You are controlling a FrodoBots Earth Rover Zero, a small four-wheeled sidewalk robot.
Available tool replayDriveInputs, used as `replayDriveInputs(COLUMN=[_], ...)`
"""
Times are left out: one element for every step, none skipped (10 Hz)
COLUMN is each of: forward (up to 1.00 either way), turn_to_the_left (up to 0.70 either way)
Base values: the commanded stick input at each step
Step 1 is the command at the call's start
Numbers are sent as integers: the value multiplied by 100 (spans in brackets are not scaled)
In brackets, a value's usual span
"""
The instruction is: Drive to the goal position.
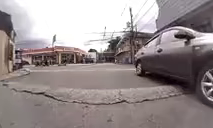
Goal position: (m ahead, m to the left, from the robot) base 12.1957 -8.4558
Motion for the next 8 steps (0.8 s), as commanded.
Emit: replayDriveInputs(forward=[70, 70, 70, 70, 70, 70, 70, 70], turn_to_the_left=[0, 0, 0, 0, 0, 0, 0, 0])
